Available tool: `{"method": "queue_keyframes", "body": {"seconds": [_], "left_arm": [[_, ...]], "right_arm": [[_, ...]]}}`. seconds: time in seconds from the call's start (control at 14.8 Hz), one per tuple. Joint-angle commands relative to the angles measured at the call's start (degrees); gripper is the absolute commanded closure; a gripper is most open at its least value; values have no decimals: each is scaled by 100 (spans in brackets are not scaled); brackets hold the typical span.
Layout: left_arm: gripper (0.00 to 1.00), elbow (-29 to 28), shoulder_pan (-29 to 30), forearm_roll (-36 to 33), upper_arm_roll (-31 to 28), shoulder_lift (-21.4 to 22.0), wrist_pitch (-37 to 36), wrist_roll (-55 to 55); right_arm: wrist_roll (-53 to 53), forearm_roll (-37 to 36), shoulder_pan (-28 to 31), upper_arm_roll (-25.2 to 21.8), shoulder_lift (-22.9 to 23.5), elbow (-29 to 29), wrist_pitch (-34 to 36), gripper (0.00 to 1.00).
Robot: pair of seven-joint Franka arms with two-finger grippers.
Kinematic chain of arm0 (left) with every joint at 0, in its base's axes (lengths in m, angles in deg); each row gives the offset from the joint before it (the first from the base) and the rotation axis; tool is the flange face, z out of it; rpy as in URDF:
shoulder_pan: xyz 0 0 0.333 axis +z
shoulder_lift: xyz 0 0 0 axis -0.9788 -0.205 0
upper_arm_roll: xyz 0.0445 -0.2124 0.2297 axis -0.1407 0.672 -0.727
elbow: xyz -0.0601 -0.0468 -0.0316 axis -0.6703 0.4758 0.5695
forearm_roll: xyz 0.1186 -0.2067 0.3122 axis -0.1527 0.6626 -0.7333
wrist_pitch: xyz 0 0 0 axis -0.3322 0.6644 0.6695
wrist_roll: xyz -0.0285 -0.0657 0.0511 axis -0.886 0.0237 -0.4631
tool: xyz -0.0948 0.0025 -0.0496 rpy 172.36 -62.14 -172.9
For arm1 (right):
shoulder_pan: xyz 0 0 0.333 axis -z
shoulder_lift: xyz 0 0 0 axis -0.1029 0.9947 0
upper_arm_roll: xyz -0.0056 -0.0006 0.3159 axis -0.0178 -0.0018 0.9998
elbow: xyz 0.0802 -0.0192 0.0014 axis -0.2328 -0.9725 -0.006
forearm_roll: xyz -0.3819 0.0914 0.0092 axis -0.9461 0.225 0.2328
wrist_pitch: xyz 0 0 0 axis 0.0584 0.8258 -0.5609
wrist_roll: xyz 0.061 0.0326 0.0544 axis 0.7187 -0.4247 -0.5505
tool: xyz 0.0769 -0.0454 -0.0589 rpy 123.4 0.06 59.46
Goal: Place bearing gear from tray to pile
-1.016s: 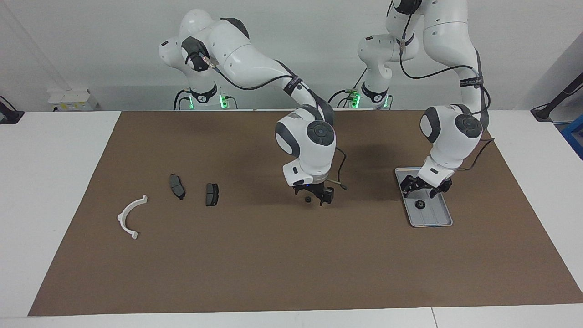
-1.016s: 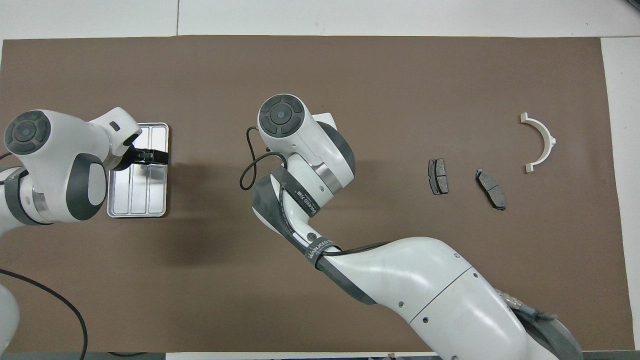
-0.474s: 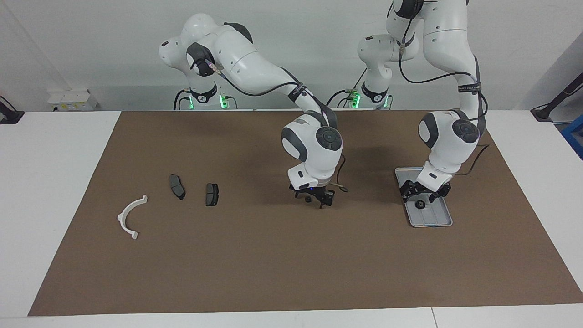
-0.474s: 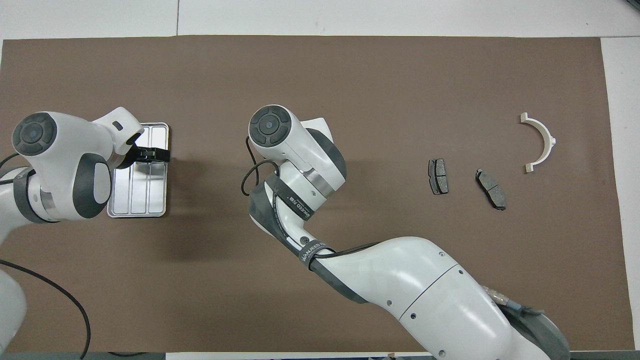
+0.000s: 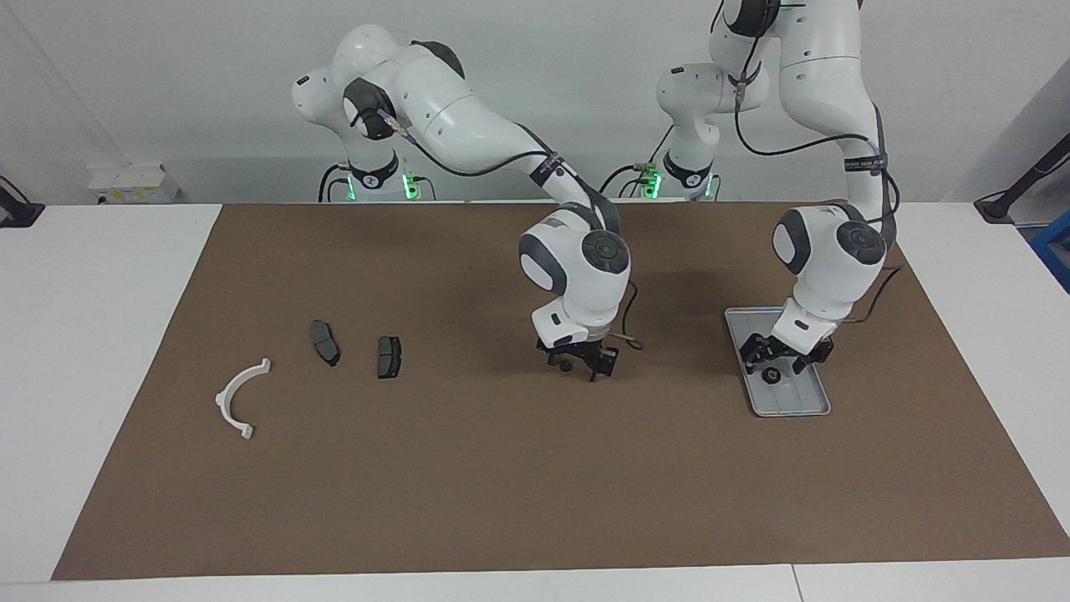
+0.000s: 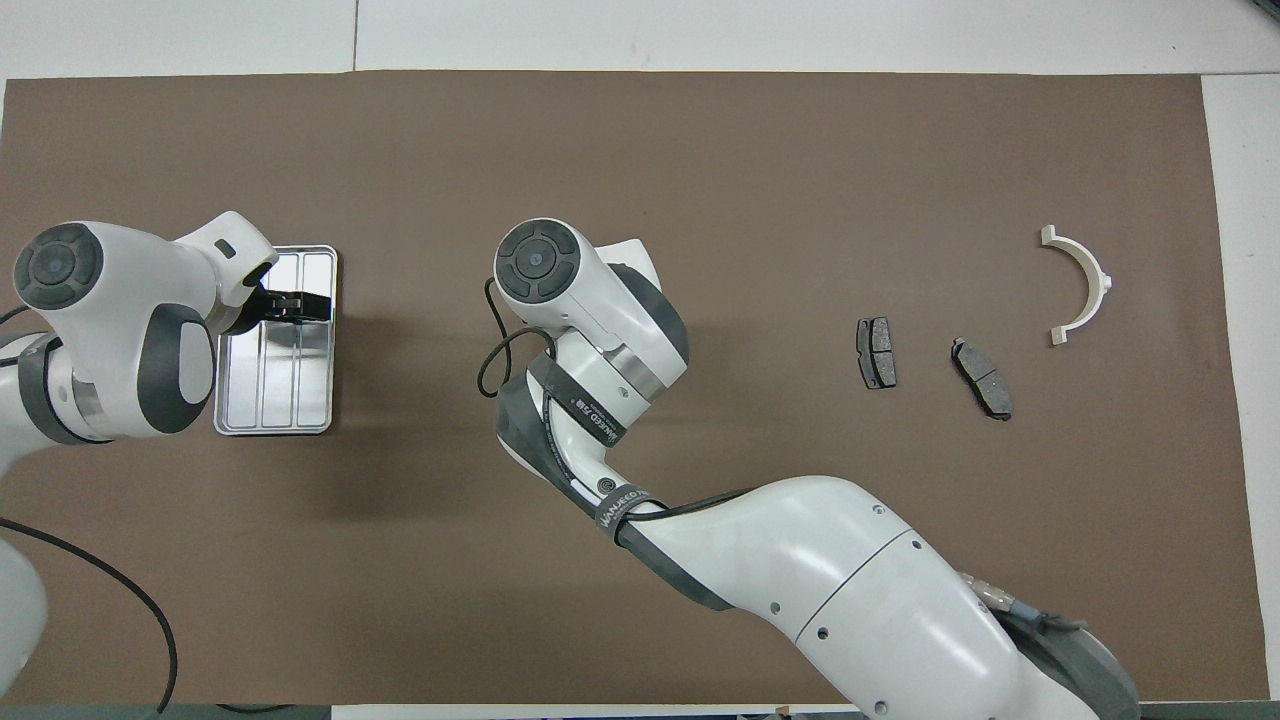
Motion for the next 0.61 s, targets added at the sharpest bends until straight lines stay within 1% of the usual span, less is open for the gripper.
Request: {"method": "queue_keyframes", "body": {"seconds": [0.0, 0.07, 0.14, 0.2, 0.27, 0.34, 0.47, 0.54], "left_arm": [[1, 99, 44, 19, 7, -111, 92, 103], [1, 99, 44, 27, 16, -137, 127, 103], [2, 81, 27, 27, 16, -155, 197, 103], [2, 64, 9, 27, 16, -181, 258, 103], [3, 64, 0, 27, 16, -190, 268, 95], [5, 64, -8, 27, 16, -199, 277, 95], [7, 64, -17, 27, 16, -199, 294, 103], [11, 64, -9, 19, 16, -199, 294, 103]], "right_arm": [[-245, 19, 122, 51, -383, -535, -160, 7], [-316, 72, 174, 51, -427, -570, -160, 10], [-377, 194, 227, 51, -462, -579, -152, 15], [-421, 291, 245, 51, -515, -614, -152, 17], [-439, 335, 245, 51, -559, -701, -160, 20], [-457, 371, 245, 51, -603, -763, -160, 21], [-405, 415, 245, 51, -621, -886, -422, 21], [-413, 415, 245, 51, -665, -1026, -589, 21]]}}
